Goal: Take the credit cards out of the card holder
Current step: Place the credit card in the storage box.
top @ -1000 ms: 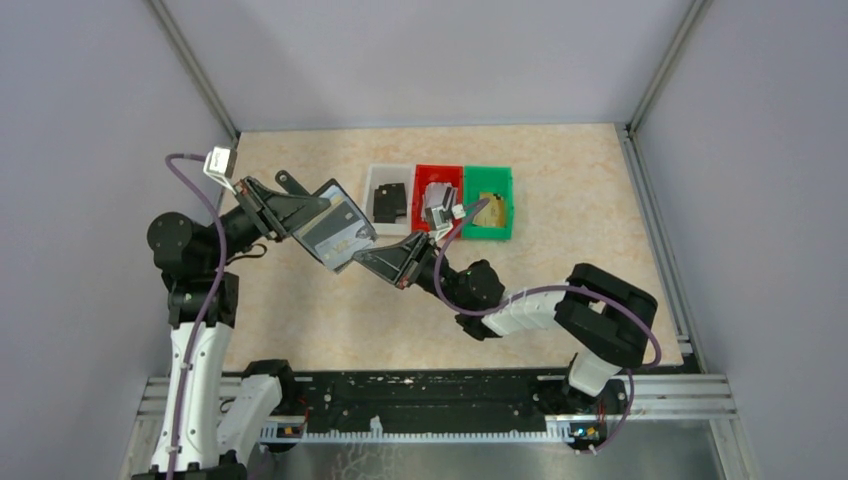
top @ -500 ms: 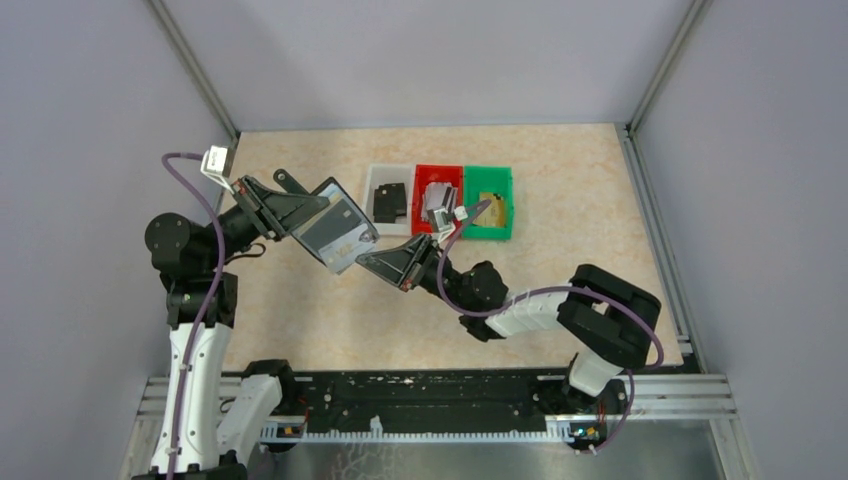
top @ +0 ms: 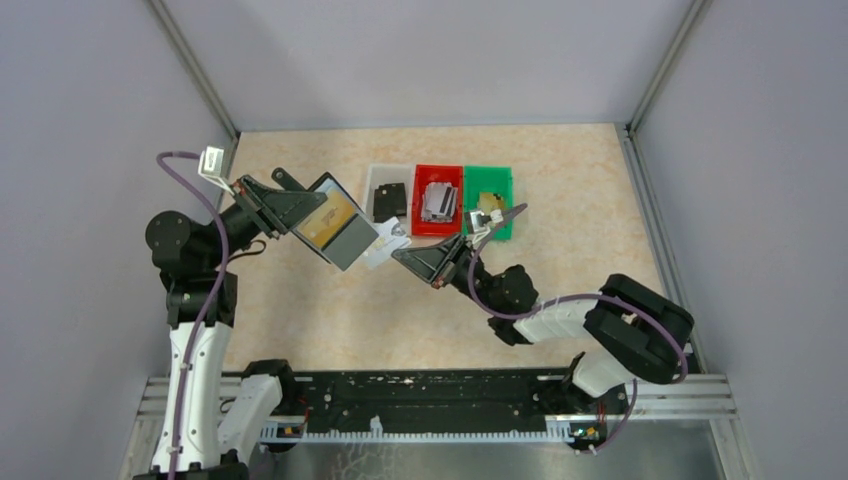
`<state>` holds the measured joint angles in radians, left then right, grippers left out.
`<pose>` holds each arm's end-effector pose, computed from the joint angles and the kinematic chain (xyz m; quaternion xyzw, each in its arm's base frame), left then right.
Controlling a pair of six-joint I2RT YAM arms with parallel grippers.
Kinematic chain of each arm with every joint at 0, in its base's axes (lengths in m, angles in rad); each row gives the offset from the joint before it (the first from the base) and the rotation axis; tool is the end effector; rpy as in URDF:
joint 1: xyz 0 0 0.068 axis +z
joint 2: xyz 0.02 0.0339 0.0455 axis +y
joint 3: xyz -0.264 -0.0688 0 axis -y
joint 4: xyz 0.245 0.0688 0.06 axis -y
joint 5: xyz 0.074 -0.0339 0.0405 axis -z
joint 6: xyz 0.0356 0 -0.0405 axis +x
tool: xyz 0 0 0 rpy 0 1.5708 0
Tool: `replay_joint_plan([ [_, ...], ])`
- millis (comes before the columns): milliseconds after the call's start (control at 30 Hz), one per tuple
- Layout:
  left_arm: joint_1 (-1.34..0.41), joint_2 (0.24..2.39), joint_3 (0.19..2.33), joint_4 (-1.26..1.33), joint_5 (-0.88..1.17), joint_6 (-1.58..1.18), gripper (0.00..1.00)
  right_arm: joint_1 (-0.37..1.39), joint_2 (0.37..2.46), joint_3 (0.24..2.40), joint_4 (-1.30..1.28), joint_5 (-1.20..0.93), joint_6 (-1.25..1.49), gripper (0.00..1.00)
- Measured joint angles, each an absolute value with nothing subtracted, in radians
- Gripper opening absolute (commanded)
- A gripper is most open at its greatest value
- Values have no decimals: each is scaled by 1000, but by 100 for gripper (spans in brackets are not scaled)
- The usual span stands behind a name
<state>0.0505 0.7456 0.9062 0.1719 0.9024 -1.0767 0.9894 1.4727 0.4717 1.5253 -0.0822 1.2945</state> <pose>0.1503 -0.0204 0.4224 0.0212 0.6312 -0.5802 0.5143 0.1467 0.2286 0.2571 0.0407 0.4989 0.7956 0.3412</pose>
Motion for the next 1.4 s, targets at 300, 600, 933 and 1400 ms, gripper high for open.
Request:
replay_joint_plan([
  [300,53,749,941,96,877,-850,0,771,1415,359,1525,-134,1330,0],
  [600,53,738,962,70,886,-756,0,537,1523,376,1522,-272,1350,0],
  [933,53,717,945,36,945,-675,0,433,1604,727,1052,-442,1100,0],
  [1400,53,716,906,-42,1040,-533,0,433,1779,1088,273,-461,702,0],
])
